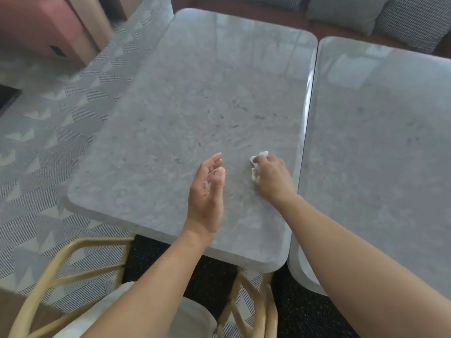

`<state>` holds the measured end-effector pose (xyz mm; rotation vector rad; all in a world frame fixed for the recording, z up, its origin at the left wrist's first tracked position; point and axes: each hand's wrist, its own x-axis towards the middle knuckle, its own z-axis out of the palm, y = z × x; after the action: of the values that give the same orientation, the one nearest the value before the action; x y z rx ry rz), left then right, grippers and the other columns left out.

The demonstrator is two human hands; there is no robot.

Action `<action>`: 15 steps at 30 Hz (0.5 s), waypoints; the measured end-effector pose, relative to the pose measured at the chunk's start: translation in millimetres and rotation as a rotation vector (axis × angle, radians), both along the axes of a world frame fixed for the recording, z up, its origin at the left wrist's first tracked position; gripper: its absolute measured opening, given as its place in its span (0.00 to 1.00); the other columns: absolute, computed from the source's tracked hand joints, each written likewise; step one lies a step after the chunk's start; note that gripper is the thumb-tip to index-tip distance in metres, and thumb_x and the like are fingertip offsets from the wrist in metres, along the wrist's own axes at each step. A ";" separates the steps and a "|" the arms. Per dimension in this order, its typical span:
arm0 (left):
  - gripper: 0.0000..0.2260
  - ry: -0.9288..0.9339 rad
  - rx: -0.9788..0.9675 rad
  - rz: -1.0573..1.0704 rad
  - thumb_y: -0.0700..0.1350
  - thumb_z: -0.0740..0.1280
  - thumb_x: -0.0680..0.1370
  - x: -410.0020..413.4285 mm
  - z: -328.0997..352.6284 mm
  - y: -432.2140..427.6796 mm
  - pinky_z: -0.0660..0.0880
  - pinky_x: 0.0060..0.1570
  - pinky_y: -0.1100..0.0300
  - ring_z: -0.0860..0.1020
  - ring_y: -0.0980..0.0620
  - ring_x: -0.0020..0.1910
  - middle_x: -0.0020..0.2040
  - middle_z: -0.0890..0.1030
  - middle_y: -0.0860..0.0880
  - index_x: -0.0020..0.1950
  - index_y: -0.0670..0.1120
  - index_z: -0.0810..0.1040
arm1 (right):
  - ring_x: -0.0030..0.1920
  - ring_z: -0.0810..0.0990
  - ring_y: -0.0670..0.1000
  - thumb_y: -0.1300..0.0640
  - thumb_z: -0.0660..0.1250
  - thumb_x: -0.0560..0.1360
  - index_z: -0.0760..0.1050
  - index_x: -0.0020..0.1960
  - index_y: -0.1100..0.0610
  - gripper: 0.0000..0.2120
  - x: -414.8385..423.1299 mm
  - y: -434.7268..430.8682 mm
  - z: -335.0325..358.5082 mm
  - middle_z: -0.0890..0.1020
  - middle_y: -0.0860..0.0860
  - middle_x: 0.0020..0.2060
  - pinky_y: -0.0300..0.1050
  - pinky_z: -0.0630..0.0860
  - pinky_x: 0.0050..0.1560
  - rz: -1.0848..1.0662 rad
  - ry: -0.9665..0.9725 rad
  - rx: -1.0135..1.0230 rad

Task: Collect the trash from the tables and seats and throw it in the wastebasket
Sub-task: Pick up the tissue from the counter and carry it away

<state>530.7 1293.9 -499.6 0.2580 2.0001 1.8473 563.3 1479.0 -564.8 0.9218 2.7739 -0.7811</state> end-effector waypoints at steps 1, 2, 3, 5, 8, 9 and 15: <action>0.26 -0.003 -0.001 0.004 0.64 0.61 0.77 0.0 1.6 -2.1 0.77 0.70 0.47 0.78 0.61 0.67 0.68 0.79 0.56 0.71 0.56 0.76 | 0.68 0.71 0.63 0.57 0.63 0.84 0.75 0.72 0.55 0.17 4.3 -2.7 1.3 0.76 0.58 0.70 0.53 0.71 0.65 -0.001 0.001 -0.006; 0.25 -0.006 -0.001 0.007 0.64 0.61 0.76 0.4 3.2 -4.7 0.77 0.70 0.47 0.78 0.61 0.66 0.67 0.79 0.56 0.71 0.57 0.76 | 0.68 0.72 0.63 0.58 0.63 0.84 0.76 0.71 0.56 0.17 8.5 -5.4 3.6 0.76 0.58 0.69 0.52 0.71 0.64 -0.018 0.010 -0.021; 0.24 -0.009 0.001 0.009 0.64 0.61 0.76 0.7 5.2 -7.5 0.77 0.70 0.47 0.78 0.61 0.66 0.67 0.79 0.57 0.70 0.58 0.76 | 0.68 0.72 0.63 0.58 0.63 0.83 0.77 0.70 0.57 0.16 12.3 -8.4 7.1 0.77 0.58 0.67 0.51 0.71 0.63 -0.040 0.026 -0.040; 0.25 -0.014 0.006 0.005 0.65 0.61 0.76 2.7 10.9 -14.8 0.77 0.70 0.47 0.77 0.61 0.66 0.67 0.79 0.57 0.70 0.58 0.76 | 0.67 0.73 0.63 0.61 0.63 0.83 0.78 0.68 0.58 0.15 19.8 -17.0 18.4 0.79 0.59 0.63 0.52 0.71 0.62 -0.062 0.071 -0.072; 0.24 -0.005 0.020 0.004 0.65 0.62 0.76 8.6 24.0 -27.5 0.77 0.70 0.48 0.77 0.61 0.67 0.68 0.78 0.56 0.70 0.58 0.76 | 0.67 0.75 0.61 0.65 0.63 0.81 0.79 0.67 0.59 0.16 29.6 -35.5 43.5 0.80 0.59 0.61 0.55 0.73 0.65 -0.081 0.177 -0.109; 0.24 -0.003 0.027 0.002 0.65 0.62 0.76 10.9 30.1 -32.2 0.77 0.70 0.48 0.77 0.60 0.67 0.68 0.78 0.56 0.70 0.59 0.76 | 0.67 0.75 0.60 0.66 0.63 0.81 0.79 0.67 0.59 0.16 32.6 -42.6 53.2 0.80 0.58 0.61 0.56 0.74 0.65 -0.096 0.222 -0.128; 0.21 0.011 0.060 -0.058 0.65 0.62 0.76 24.2 77.2 -66.0 0.77 0.69 0.51 0.77 0.63 0.67 0.68 0.78 0.59 0.68 0.63 0.75 | 0.50 0.78 0.46 0.67 0.68 0.79 0.80 0.62 0.57 0.13 59.1 -86.1 125.4 0.79 0.47 0.53 0.30 0.72 0.49 -0.199 0.502 -0.187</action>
<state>554.9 1227.9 -422.4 0.3400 1.9258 1.8754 622.4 1392.8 -439.4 1.1034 2.9605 -1.4572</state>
